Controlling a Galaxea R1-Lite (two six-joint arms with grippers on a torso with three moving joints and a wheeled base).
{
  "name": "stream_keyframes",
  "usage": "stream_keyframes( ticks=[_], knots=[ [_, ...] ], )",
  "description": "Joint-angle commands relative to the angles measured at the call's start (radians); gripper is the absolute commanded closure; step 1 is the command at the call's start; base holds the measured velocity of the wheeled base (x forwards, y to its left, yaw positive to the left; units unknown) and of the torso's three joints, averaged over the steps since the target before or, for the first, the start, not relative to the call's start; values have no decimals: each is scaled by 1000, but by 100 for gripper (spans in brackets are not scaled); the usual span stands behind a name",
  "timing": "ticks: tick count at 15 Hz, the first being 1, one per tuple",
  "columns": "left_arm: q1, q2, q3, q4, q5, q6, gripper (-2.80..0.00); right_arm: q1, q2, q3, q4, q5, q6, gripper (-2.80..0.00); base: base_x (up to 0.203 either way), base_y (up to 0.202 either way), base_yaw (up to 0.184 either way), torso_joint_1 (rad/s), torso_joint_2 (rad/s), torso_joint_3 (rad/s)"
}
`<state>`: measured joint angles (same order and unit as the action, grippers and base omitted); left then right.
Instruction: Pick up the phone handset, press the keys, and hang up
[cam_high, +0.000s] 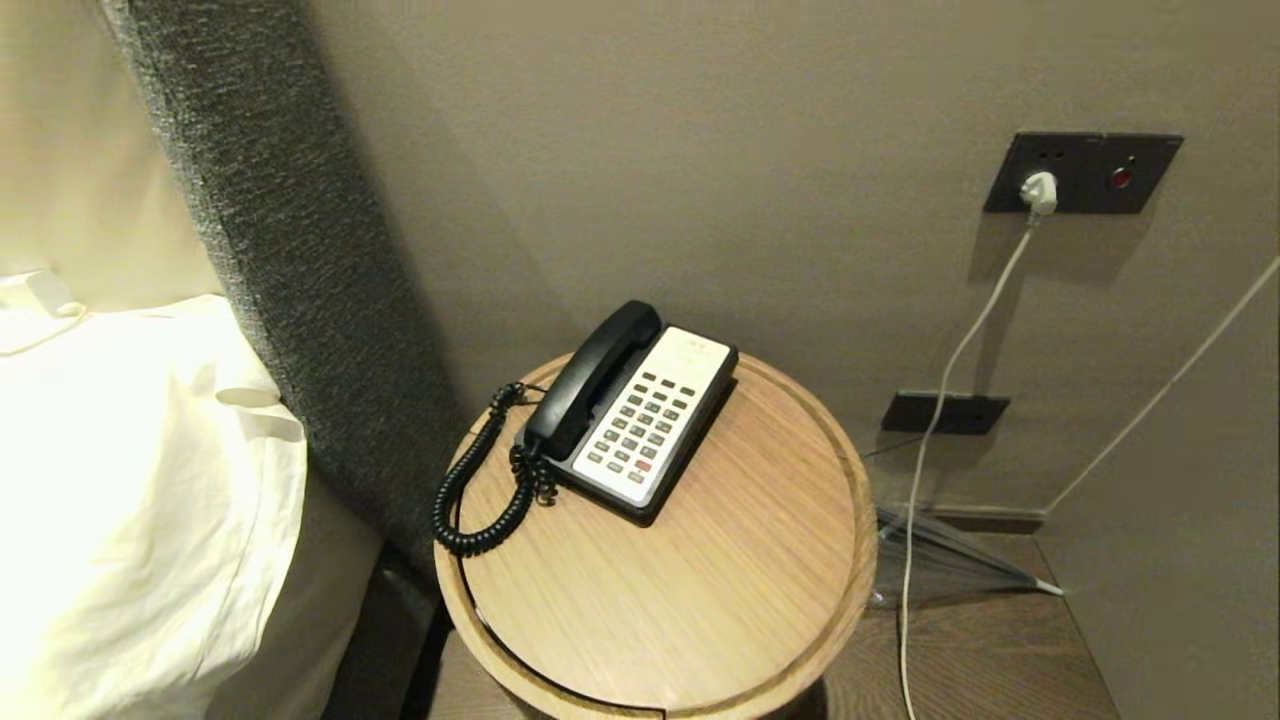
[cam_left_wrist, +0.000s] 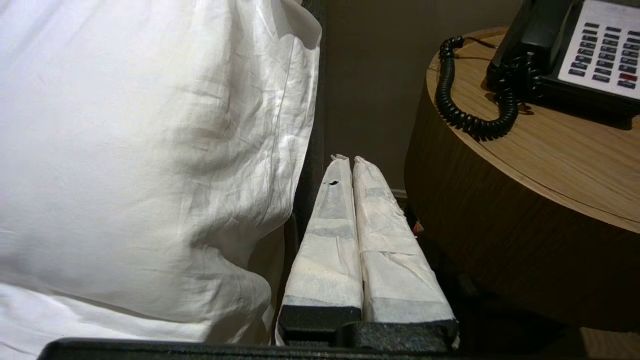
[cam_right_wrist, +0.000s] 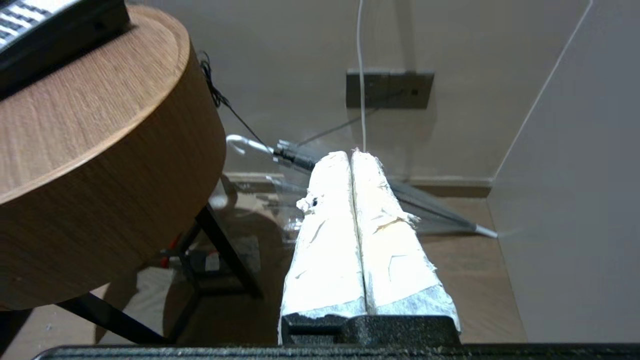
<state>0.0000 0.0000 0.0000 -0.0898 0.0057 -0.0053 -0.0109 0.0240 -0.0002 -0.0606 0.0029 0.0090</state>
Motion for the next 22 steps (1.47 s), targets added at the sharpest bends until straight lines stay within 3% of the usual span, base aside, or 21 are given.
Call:
stream_keyframes(
  ticks=[1, 13, 22],
  knots=[
    [0, 0, 40, -1, 0, -1, 0, 0, 4, 20, -1, 0, 0, 0, 0, 0, 0, -2, -2, 194],
    [0, 0, 40, -1, 0, -2, 0, 0, 4, 20, -1, 0, 0, 0, 0, 0, 0, 3, 2, 202],
    [2, 0, 40, -1, 0, 5, 0, 0, 4, 20, -1, 0, 0, 0, 0, 0, 0, 1, 0, 24]
  ],
)
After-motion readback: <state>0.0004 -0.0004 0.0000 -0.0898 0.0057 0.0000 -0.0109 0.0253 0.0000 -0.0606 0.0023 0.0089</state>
